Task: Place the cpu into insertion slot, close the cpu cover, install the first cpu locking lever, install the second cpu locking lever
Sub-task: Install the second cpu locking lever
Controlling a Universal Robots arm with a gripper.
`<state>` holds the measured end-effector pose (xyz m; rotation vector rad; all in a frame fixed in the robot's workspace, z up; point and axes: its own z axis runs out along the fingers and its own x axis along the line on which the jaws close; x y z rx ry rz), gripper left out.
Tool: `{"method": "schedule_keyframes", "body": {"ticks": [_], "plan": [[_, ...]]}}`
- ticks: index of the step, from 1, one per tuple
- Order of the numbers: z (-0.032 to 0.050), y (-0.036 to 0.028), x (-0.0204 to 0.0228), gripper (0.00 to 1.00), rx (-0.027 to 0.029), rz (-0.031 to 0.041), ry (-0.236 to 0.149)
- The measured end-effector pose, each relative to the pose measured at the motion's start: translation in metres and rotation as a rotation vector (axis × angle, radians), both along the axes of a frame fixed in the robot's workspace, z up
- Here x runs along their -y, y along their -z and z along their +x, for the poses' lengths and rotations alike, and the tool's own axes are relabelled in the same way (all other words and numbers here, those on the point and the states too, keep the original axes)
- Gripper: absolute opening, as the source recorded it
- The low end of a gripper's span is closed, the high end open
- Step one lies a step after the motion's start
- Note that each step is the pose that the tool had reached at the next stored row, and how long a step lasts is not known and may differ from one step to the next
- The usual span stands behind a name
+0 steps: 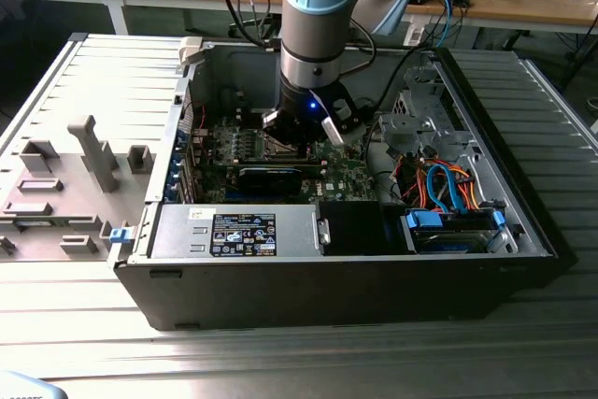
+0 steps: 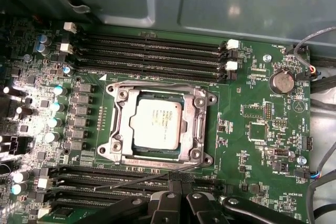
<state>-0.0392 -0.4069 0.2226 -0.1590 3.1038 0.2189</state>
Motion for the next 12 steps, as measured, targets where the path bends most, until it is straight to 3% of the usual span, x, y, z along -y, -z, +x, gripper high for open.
{"method": "schedule_keyframes", "body": {"ticks": [2, 3, 5, 6, 8, 12], "plan": [[0.0, 0.0, 0.0012, 0.11, 0.0001, 0.0018, 0.0], [0.0, 0.0, 0.0014, 0.11, 0.0001, 0.0101, 0.0], [-0.0001, 0.0001, 0.0013, 0.11, 0.0001, 0.038, 0.0], [-0.0003, 0.0, 0.0013, 0.11, 0.0, 0.0578, 0.0], [-0.0011, 0.0, 0.0027, 0.11, 0.0, 0.075, 0.0], [-0.0046, 0.0, 0.0098, 0.11, 0.0002, 0.0782, 0.0]]}}
